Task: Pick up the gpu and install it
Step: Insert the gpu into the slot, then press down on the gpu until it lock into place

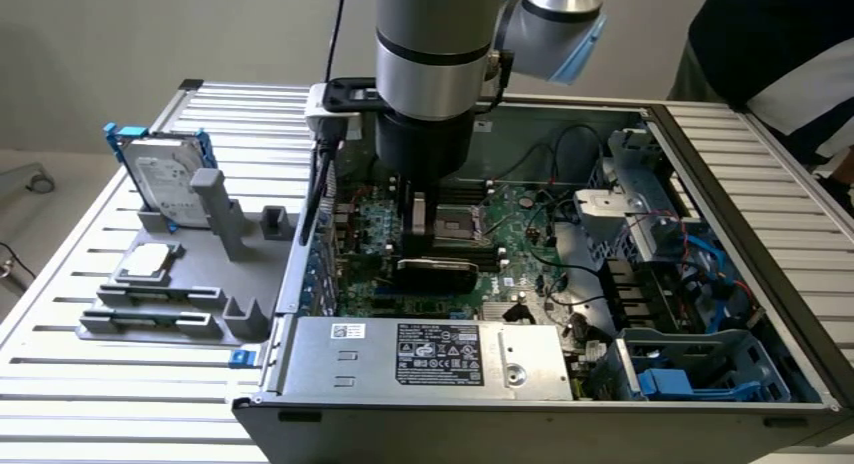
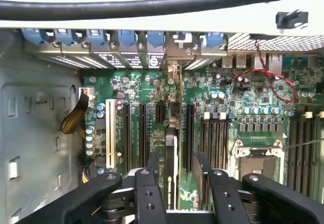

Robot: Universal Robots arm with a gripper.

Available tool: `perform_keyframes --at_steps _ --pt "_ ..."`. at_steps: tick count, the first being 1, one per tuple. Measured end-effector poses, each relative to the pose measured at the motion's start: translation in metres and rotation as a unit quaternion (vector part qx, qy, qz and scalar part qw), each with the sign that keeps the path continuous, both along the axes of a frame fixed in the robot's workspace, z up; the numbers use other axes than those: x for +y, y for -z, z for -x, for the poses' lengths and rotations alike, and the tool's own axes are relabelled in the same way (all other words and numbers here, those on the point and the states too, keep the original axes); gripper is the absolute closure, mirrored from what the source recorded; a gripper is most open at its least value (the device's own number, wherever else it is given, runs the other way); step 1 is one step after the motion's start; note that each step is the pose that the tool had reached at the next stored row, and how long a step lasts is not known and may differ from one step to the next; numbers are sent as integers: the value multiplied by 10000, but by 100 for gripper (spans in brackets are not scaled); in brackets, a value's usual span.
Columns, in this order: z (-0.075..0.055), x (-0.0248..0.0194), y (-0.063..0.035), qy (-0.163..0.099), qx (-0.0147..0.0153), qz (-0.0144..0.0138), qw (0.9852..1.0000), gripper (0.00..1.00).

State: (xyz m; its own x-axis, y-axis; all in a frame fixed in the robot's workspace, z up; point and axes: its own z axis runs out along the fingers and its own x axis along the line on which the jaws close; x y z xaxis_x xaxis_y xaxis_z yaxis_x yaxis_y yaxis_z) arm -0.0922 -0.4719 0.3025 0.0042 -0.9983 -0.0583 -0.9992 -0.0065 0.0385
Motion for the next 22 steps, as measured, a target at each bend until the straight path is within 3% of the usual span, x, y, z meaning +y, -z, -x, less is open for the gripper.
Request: perform_keyframes --at_steps 3,4,5,8,10,22 --pt "0 0 -9 0 0 -2 10000 61" --pt "0 0 -10 0 0 -1 10000 68" --pt "0 0 -10 0 0 -2 10000 68" --pt "0 0 -10 0 0 -1 10000 86" --pt "0 0 -10 0 0 -1 10000 89" --pt "-1 0 22 0 5 0 10000 89"
